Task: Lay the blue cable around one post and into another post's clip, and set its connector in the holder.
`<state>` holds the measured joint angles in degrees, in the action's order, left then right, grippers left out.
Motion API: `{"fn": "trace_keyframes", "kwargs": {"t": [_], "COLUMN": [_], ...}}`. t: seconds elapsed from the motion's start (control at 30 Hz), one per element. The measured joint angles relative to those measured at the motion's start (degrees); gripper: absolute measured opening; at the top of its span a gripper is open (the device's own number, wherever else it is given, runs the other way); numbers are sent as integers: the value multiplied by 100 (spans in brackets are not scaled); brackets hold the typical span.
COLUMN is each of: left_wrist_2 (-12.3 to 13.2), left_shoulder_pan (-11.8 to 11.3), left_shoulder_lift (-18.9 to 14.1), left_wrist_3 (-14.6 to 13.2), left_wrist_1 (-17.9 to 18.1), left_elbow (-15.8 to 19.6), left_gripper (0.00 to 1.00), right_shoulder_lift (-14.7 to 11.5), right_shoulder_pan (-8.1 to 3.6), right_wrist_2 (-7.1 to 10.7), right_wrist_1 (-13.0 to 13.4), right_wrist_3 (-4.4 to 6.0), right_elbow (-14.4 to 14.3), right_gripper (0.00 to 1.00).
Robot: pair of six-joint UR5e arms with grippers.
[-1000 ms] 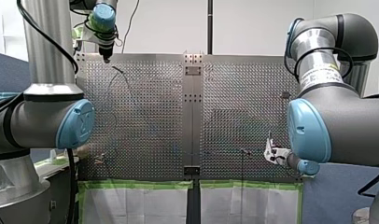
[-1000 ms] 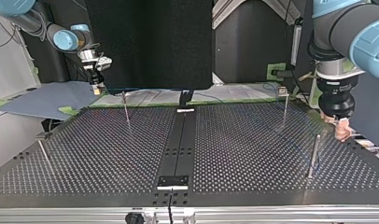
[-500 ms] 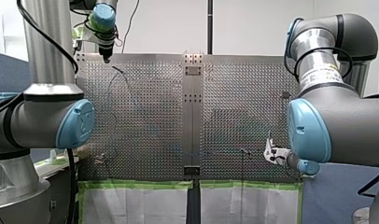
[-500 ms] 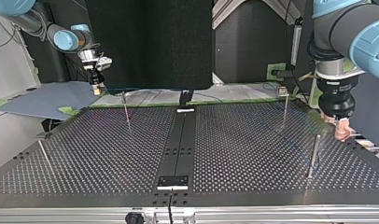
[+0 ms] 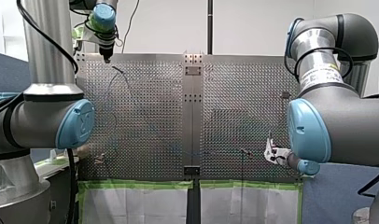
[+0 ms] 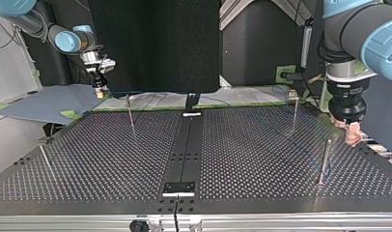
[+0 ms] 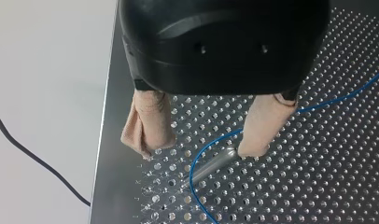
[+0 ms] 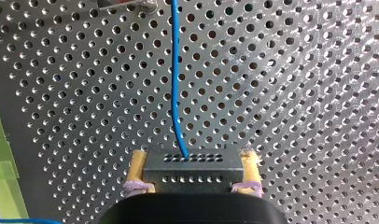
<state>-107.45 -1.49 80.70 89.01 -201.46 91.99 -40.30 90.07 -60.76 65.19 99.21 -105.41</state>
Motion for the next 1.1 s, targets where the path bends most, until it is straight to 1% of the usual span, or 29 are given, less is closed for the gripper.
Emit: {"fn": "trace_keyframes", "kwargs": {"t": [0.53,0.63,0.7,0.87,0.93,1.0,1.1], "left_wrist_2": [-7,80,182,447,539,648,676], "left_shoulder_pan": [33,70,113,280,364,476,642], "left_shoulder_lift": [-1,-19,-74,-251,-241,-172,-28], "left_wrist_3": [-27,-67,-146,-345,-325,-246,-98], "left_wrist_1": [0,3,34,223,306,422,589], "left_elbow": [2,44,121,370,460,577,744], "left_gripper": [100,100,100,100,100,100,100], "right_shoulder_lift": [-1,-1,-1,0,-1,0,0], "right_shoulder_pan": [-4,-8,-11,-18,-18,-19,-20], "right_wrist_2": [2,2,2,2,2,1,-3], "right_wrist_1": [16,12,7,5,8,7,-17], "right_wrist_3": [12,12,11,5,4,4,-1], "right_elbow": [2,3,4,4,3,8,26], "right_gripper": [2,2,2,2,2,2,2]}}
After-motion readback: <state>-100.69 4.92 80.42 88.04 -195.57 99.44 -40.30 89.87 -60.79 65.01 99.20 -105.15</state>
